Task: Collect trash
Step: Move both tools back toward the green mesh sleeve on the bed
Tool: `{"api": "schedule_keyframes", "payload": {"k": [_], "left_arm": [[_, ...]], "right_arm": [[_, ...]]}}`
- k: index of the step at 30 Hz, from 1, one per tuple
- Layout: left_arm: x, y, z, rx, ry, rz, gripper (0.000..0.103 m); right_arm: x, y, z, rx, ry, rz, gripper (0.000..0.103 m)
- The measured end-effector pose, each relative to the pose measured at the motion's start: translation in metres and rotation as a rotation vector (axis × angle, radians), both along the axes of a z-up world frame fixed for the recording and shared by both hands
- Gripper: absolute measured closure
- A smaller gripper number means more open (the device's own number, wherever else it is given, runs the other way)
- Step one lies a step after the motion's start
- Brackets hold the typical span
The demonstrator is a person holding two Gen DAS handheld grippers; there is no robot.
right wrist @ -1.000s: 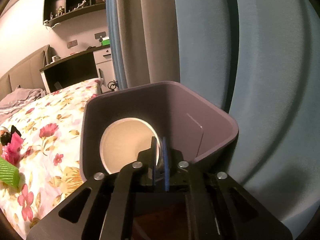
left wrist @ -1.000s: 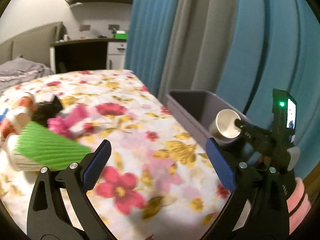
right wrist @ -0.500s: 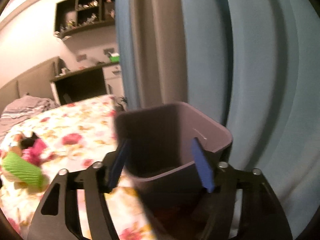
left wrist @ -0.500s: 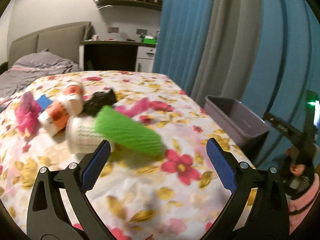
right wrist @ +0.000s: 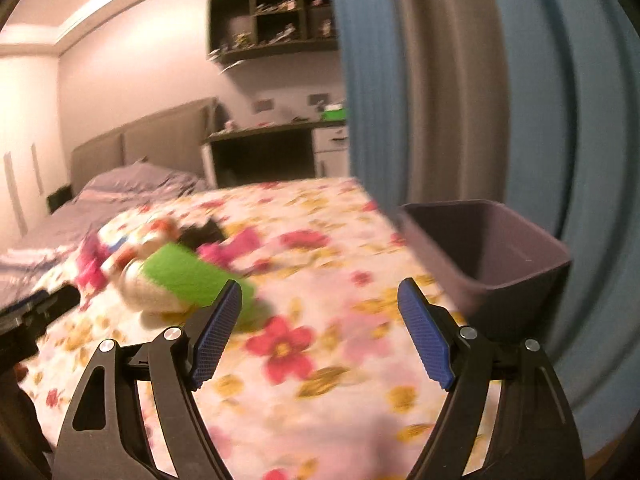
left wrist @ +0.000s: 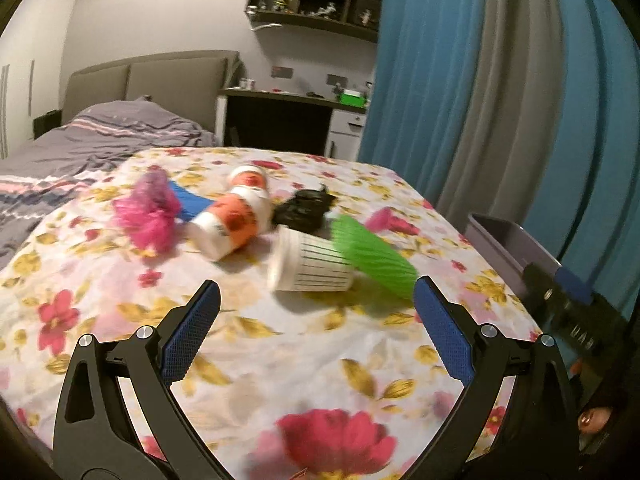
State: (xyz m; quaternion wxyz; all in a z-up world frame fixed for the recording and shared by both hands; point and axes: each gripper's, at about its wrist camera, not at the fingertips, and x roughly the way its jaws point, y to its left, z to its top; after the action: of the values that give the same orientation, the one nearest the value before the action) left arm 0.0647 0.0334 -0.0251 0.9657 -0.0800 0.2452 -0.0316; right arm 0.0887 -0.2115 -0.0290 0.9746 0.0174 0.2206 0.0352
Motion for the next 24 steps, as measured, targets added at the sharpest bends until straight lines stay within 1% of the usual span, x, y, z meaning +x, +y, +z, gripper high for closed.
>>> {"api": "schedule_keyframes", "payload": {"k": [4,9,15,20,21,24], "left_arm": [[-0.01,0.025,0.005,-0.011,-0.016,0.055,0.007],[-0.012,0.05,0.006,-0.031,-0.019,0.111,0.007],[-0.013,0.068,0.004,-0.048,-0.021,0.145,0.007],[-0.01,0.077,0.001,-0.053,-0.021,0.154,0.007],[-0.01,0.078,0.001,-0.056,-0.02,0.153,0.007],[-0.007,0.081,-0.001,-0.062,-0.014,0.151,0.007]], "right_arm": [[0.005,0.029,-0.007,-0.014,0.033,0.062,0.025],[0.009,0.056,-0.014,-0.05,0.05,0.103,0.025],[0.026,0.077,-0.024,-0.083,0.087,0.127,0.025],[0.042,0.094,-0.032,-0.129,0.113,0.144,0.025],[0.047,0.096,-0.034,-0.132,0.147,0.154,0.028],[0.061,0.099,-0.041,-0.131,0.229,0.154,0.03]]}}
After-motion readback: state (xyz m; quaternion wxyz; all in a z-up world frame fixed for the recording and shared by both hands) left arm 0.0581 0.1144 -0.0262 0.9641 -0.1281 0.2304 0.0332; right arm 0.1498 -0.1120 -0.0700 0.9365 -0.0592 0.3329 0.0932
